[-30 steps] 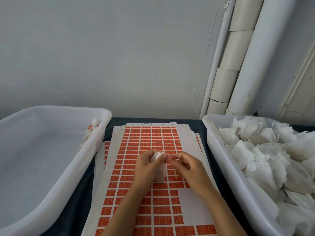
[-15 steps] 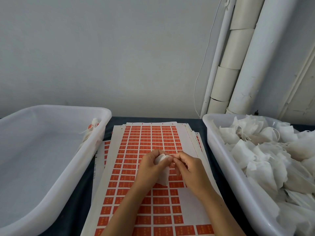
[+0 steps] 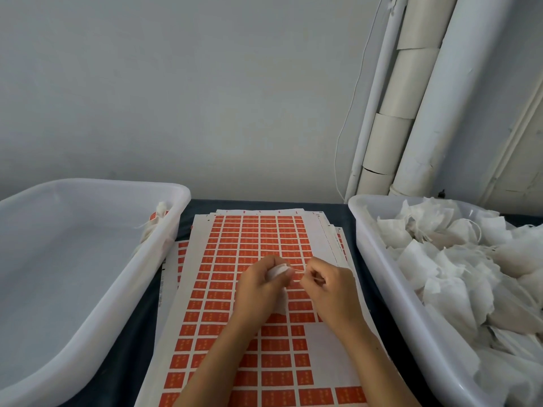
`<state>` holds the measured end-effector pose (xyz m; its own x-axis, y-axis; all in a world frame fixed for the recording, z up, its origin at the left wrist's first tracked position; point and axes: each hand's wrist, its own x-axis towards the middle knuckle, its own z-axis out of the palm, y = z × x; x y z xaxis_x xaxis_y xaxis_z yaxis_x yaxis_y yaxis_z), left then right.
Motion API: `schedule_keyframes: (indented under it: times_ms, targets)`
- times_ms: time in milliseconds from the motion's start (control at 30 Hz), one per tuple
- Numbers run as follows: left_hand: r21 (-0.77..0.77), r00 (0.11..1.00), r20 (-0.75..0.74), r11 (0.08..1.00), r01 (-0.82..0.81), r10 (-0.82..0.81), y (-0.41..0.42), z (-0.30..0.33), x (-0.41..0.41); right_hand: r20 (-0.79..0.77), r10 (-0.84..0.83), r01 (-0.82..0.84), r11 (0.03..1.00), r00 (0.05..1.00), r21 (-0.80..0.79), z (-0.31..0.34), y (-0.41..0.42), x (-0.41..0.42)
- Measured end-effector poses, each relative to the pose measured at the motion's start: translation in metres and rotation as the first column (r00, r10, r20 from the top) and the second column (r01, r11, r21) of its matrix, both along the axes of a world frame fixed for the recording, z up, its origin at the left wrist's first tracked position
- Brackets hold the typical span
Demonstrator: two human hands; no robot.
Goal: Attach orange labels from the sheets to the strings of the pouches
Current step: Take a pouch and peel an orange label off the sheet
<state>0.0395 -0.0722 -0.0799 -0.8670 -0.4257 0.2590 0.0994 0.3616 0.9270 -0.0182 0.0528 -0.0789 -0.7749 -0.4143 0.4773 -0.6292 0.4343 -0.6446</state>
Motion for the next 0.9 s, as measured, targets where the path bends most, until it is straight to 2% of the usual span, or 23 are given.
schedule_keyframes:
  times_ms: [100,267,367,500,567,633,733,833,900]
  targets:
    - [0.057,0.999,0.018,0.998,0.031,-0.032,-0.001,0.004,0.002,0.039,-0.022,0.024,0.999,0.999,-0.044,0.002,0.002,-0.001]
    - [0.362,0.952,0.079,0.898,0.250,-0.297,-0.007,0.013,0.009,0.104,0.023,-0.015,0.997,0.994,-0.080,-0.001,0.000,0.000]
    - [0.467,0.951,0.144,0.866,0.179,-0.275,-0.007,0.011,0.010,0.095,0.021,-0.016,0.998,0.995,-0.053,-0.003,-0.004,0.000]
    - [0.592,0.949,0.080,0.781,0.200,-0.303,-0.009,0.011,0.011,0.109,0.023,-0.013,0.996,0.994,-0.092,-0.002,-0.006,0.002]
    - [0.533,0.941,0.085,0.813,0.234,-0.326,-0.008,0.010,0.011,0.105,0.057,-0.049,0.996,0.993,-0.078,-0.003,-0.007,0.005]
    - [0.365,0.947,0.130,0.902,0.231,-0.295,-0.006,0.009,0.010,0.101,0.090,-0.085,0.995,0.991,-0.053,-0.002,-0.006,0.007]
    - [0.145,0.969,0.111,0.968,0.203,-0.220,-0.003,0.005,0.008,0.092,0.103,-0.103,0.995,0.990,-0.002,0.000,-0.005,0.007]
    - [-0.066,0.996,0.042,0.995,0.081,-0.078,-0.006,0.000,0.005,0.037,0.075,-0.078,0.995,0.996,0.070,0.000,-0.005,0.008]
    - [-0.154,0.999,-0.026,0.987,-0.045,0.041,-0.009,-0.002,0.002,-0.021,0.073,-0.071,0.993,0.997,0.096,0.000,-0.005,0.009]
